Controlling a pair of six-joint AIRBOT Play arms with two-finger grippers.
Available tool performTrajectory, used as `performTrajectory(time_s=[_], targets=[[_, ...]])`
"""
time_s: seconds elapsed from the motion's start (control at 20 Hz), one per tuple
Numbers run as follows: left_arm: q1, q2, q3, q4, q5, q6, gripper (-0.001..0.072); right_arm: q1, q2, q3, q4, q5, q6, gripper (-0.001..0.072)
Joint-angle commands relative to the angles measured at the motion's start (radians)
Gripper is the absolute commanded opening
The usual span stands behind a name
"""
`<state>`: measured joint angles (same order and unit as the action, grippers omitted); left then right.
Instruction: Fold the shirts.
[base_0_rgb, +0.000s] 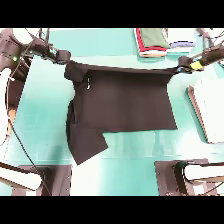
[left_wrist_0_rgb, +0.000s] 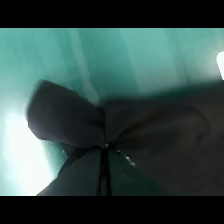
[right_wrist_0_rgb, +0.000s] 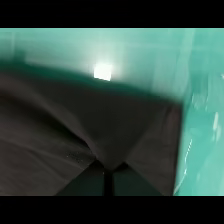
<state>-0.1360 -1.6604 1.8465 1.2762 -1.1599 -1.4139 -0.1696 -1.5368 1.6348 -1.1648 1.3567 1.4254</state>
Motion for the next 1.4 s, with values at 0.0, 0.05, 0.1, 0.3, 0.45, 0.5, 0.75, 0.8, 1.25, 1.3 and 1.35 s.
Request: performTrajectory(time_s=[0.0, 0.05, 0.1, 0.3, 0.45, 0.5, 0.75, 0.8, 1.25, 1.3, 1.35], targets=[[0.014, -0.05, 0.005, 0.005, -0.014, 0.008, 0.0353, 0.039, -0.126, 0.096, -0.005, 0.015, 0.0, 0.0138], [0.024, -0.049, 0.015, 0.005, -0.04, -0.003, 0.0542, 0.039, -0.139, 0.139, -0.005, 0.028, 0.0, 0.036], [0.037, -0.048, 0.032, 0.005, -0.085, -0.012, 0.0539, 0.038, -0.142, 0.174, -0.005, 0.048, -0.001, 0.0375], [0.121, 0.007, 0.05, 0.005, -0.245, -0.053, 0.0538, -0.026, -0.065, 0.161, -0.006, 0.163, -0.045, 0.0375], [0.145, 0.137, -0.095, 0.025, -0.225, -0.056, 0.0538, -0.127, 0.069, -0.079, -0.008, 0.167, -0.066, 0.0375], [0.145, 0.185, -0.163, 0.031, -0.214, -0.056, 0.0539, -0.166, 0.115, -0.178, -0.008, 0.154, -0.066, 0.0375], [0.145, 0.429, -0.549, 0.018, -0.148, -0.056, 0.0539, -0.362, 0.283, -0.683, -0.006, 0.059, -0.11, 0.0472], [0.145, 0.468, -0.611, 0.015, -0.139, -0.064, 0.0539, -0.388, 0.296, -0.757, -0.005, 0.04, -0.11, 0.0472], [0.145, 0.567, -0.777, 0.007, -0.112, -0.078, 0.0539, -0.322, 0.228, -0.917, 0.108, -0.09, -0.126, 0.0424], [0.145, 0.567, -0.777, 0.007, -0.114, -0.077, 0.0539, -0.287, 0.219, -0.903, 0.105, -0.094, -0.129, 0.0305], [0.145, 0.567, -0.777, 0.013, -0.121, -0.076, 0.054, -0.26, 0.219, -0.889, 0.092, -0.096, -0.14, 0.0162]])
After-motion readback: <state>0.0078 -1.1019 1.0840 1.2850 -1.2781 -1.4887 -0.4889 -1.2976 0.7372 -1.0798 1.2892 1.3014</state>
